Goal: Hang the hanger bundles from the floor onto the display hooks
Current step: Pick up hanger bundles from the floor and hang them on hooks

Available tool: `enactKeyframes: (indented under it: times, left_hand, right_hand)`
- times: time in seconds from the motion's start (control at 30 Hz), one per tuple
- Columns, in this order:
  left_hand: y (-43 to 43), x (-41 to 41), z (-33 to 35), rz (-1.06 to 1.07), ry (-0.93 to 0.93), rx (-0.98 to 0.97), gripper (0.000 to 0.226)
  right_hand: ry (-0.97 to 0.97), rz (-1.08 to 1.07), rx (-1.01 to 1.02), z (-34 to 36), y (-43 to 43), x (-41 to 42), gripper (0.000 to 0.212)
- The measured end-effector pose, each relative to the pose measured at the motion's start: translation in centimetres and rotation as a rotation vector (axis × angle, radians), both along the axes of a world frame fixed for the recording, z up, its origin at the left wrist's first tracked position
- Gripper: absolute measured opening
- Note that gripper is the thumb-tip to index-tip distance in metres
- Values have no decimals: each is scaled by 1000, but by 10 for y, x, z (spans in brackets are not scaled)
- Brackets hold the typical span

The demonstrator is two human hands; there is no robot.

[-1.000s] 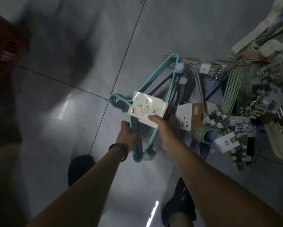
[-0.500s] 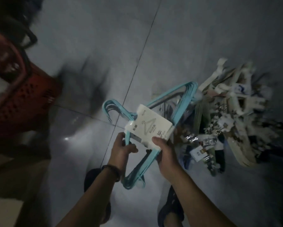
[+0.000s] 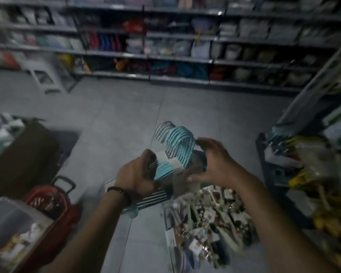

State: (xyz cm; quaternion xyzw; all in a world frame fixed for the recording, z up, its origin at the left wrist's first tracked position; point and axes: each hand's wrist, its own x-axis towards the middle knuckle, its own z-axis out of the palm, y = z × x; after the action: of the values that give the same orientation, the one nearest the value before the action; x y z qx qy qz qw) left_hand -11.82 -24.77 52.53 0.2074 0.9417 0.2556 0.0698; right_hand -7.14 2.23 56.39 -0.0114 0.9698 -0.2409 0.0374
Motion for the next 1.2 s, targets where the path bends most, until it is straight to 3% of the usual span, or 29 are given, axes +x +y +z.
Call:
enactKeyframes:
  times: [0.07, 0.23, 0.37, 0.47, 0.57, 0.63, 0.67, 0.73, 0.8, 0.9, 0.93, 1.03, 1.2]
  left_hand:
    - [28, 0, 59, -114, 80, -22, 59]
    - [100, 5, 173, -415, 220, -61, 60]
    - [168, 22, 236, -673, 380, -192, 67]
    - [221, 41, 276, -850, 360, -248, 73]
    - [259, 69, 295, -849, 661, -102, 74]
    - [273, 93, 284, -642, 811, 162, 83]
    - [277, 107, 272, -542, 787, 373, 84]
    - [287, 134, 249, -386, 522, 778, 85]
    - [301, 154, 238, -344, -10, 998, 95]
    - [327, 183, 250, -617, -931, 1013, 108]
    - [335, 194, 256, -698, -1096, 1007, 98]
    - [356, 237, 277, -728, -1202, 1050, 50]
    - [392, 309, 298, -720, -1153, 1097, 40]
  right_hand:
    - [-72, 107, -57, 54, 22, 12, 101]
    - [-53, 81, -322, 139, 73, 67, 49]
    - [-111, -212, -466, 170, 116, 128, 48]
    - [145, -411, -619, 176, 127, 177, 46]
    - [374, -704, -820, 174, 130, 222, 64]
    - [489, -867, -912, 169, 129, 248, 75]
    - [535, -938, -964, 168, 128, 260, 80]
    - [636, -1046, -1054, 171, 124, 283, 69]
    - [699, -1104, -1178, 178, 117, 305, 57]
    - [770, -1127, -1260, 189, 110, 337, 52]
    - [795, -1139, -1257, 193, 108, 349, 48]
    - [822, -1134, -1276, 207, 99, 390, 37]
    - [791, -1328, -943, 236, 99, 458, 74]
